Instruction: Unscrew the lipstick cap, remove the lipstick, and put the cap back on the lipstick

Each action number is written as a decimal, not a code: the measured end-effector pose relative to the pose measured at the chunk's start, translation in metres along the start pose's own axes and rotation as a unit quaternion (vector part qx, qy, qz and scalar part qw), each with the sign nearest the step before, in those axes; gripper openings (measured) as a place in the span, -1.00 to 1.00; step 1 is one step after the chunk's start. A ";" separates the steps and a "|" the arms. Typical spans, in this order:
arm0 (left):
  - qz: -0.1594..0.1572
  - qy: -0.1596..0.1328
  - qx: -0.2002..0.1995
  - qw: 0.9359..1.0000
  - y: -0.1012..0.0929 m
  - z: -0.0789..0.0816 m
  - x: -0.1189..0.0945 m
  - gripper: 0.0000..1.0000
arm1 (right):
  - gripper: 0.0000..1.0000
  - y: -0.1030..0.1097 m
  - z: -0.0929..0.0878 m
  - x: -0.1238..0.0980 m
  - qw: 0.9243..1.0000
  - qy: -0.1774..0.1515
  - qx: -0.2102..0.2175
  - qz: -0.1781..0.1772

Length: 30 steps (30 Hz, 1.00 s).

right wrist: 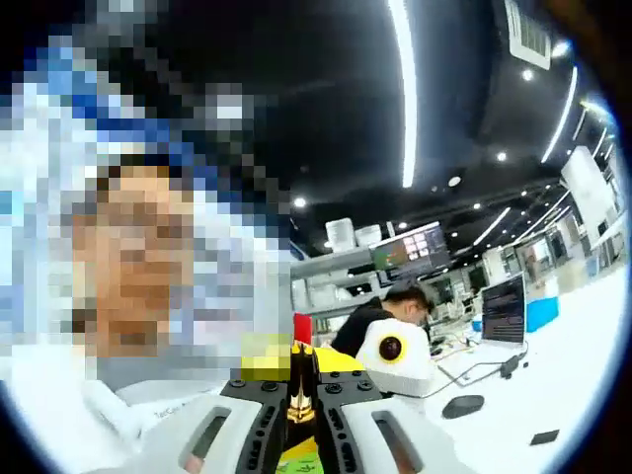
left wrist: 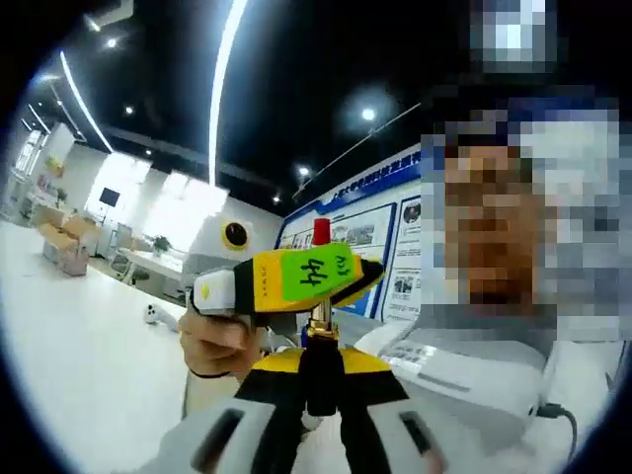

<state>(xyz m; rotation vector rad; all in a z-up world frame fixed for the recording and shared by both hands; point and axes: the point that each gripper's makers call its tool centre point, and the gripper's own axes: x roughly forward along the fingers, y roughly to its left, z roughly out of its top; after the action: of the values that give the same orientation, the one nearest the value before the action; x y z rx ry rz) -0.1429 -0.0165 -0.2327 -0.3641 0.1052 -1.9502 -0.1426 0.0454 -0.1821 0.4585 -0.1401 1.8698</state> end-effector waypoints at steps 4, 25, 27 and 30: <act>0.037 -0.010 0.018 0.999 0.012 0.005 -0.006 -0.64 | -0.88 -0.010 0.001 -0.003 1.000 -0.002 -0.010 -0.025; 0.414 0.045 0.236 0.878 0.119 0.023 -0.058 -0.09 | -0.88 -0.088 0.022 -0.043 0.925 0.033 -0.223 -0.304; 0.420 0.044 0.245 0.873 0.119 0.024 -0.057 -0.11 | -0.88 -0.089 0.024 -0.044 0.917 0.034 -0.242 -0.315; 0.427 0.058 0.261 0.864 0.120 0.023 -0.058 -0.14 | -0.88 -0.089 0.024 -0.043 0.913 0.040 -0.254 -0.318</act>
<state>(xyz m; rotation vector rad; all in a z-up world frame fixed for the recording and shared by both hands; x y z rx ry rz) -0.0093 -0.0093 -0.2514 0.1601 -0.1653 -1.0439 -0.0418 0.0305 -0.1883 0.0448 -0.3650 1.1440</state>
